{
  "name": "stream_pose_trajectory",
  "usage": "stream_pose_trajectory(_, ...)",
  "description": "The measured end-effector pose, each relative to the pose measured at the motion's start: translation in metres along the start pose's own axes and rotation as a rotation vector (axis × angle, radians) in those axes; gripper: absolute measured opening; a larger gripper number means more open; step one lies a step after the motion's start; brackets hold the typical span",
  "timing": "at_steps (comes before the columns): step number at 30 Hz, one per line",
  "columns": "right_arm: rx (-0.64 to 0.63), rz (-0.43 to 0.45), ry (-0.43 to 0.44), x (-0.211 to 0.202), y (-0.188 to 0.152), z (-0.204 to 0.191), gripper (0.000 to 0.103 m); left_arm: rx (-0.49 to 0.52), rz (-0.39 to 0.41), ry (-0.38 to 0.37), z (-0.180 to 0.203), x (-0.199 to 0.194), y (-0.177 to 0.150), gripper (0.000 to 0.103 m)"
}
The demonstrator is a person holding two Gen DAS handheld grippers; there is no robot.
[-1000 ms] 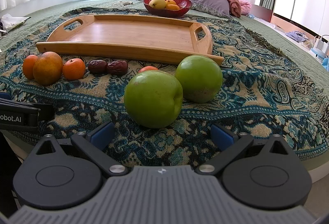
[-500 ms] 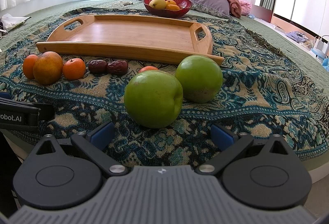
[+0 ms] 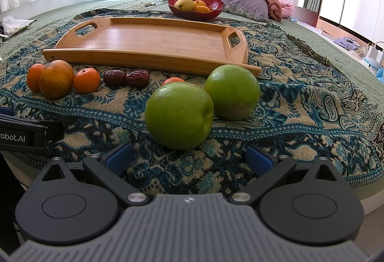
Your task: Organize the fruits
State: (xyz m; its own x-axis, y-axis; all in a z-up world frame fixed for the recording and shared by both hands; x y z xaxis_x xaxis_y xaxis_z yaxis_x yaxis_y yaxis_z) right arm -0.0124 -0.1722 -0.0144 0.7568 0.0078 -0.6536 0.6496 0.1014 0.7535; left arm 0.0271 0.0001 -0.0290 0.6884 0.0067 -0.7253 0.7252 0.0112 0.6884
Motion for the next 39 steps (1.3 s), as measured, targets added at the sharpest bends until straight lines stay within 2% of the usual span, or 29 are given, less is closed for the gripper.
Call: stream_pose_trajectory(39, 0.004, 0.008, 0.002, -0.0015, -0.0015, 0.0001, 0.103, 0.005, 0.023, -0.011, -0.0013, -0.0021, 0.0007, 0.103)
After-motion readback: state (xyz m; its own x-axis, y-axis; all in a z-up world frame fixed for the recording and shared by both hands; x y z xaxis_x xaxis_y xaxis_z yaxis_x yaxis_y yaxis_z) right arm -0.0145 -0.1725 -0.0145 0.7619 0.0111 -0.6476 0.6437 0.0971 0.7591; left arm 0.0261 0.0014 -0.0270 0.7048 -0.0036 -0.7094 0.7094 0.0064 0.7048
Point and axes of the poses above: each gripper's, at about its wrist camera, not at the fingertips, and x roughly the way its jaws point, z to its right, y to its top, the point moved 4 cm from there along x, roughly the way its jaws point
